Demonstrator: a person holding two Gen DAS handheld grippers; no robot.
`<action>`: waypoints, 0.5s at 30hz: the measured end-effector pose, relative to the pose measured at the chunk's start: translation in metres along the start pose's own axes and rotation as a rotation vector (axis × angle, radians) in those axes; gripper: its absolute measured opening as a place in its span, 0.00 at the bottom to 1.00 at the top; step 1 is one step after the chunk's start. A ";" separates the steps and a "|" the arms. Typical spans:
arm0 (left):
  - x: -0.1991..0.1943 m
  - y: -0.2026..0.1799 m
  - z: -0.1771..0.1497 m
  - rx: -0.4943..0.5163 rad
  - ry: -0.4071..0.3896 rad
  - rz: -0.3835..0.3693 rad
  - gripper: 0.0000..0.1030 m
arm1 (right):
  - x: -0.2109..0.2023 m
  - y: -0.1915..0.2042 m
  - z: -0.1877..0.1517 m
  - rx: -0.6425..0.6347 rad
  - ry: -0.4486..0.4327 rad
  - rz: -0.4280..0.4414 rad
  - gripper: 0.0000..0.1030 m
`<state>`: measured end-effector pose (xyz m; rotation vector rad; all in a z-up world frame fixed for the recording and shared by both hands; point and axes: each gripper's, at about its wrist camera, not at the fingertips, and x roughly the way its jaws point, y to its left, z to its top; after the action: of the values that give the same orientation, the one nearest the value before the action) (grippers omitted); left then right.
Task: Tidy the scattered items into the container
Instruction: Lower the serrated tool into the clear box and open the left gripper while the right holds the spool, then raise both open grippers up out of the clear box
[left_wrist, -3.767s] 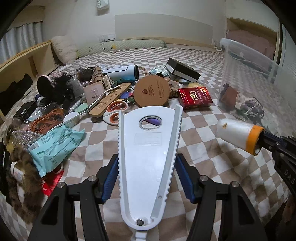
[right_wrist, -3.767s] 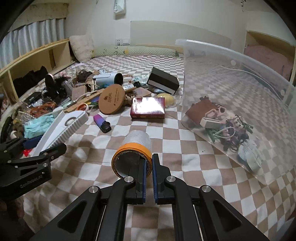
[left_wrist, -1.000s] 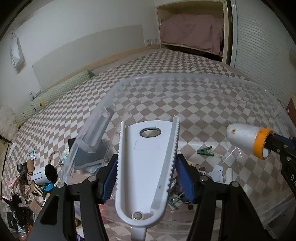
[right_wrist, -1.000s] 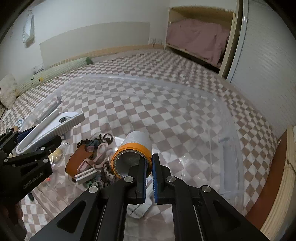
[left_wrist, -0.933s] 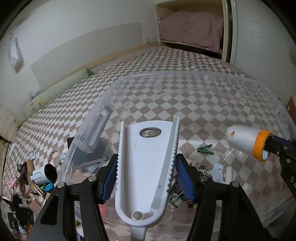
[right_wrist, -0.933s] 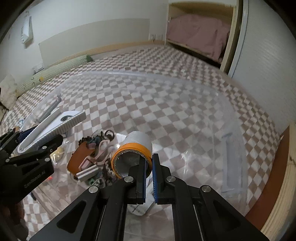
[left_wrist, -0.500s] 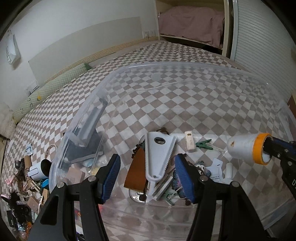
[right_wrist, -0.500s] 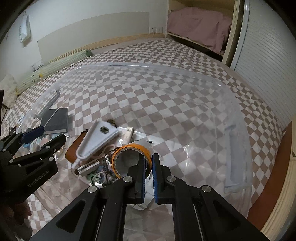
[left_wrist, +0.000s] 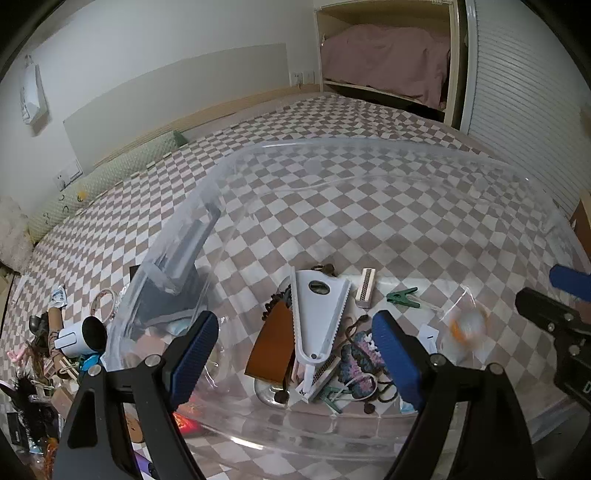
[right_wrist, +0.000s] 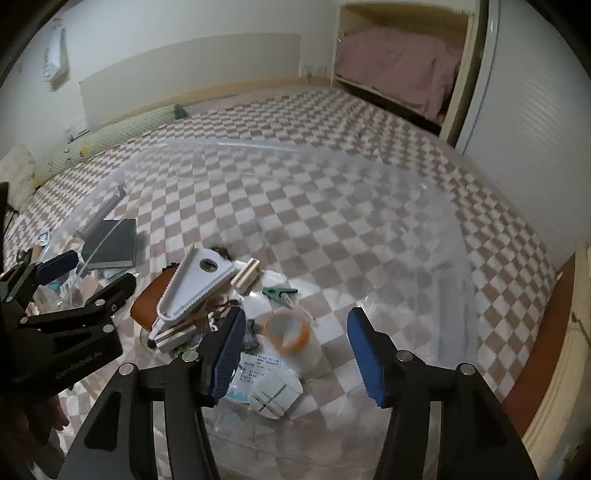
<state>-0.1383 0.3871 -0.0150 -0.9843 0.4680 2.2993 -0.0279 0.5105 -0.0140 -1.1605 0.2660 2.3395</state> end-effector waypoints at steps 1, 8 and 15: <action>-0.002 0.000 0.000 -0.001 -0.004 -0.002 0.83 | -0.003 0.000 0.001 0.002 -0.005 0.000 0.56; -0.017 0.000 -0.001 0.003 -0.052 0.004 0.83 | -0.017 -0.001 0.004 0.013 -0.031 -0.008 0.56; -0.031 -0.003 -0.009 0.045 -0.099 0.057 0.83 | -0.019 0.001 -0.001 0.011 -0.036 -0.010 0.56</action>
<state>-0.1140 0.3733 0.0021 -0.8413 0.5110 2.3649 -0.0189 0.5023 0.0002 -1.1104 0.2596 2.3445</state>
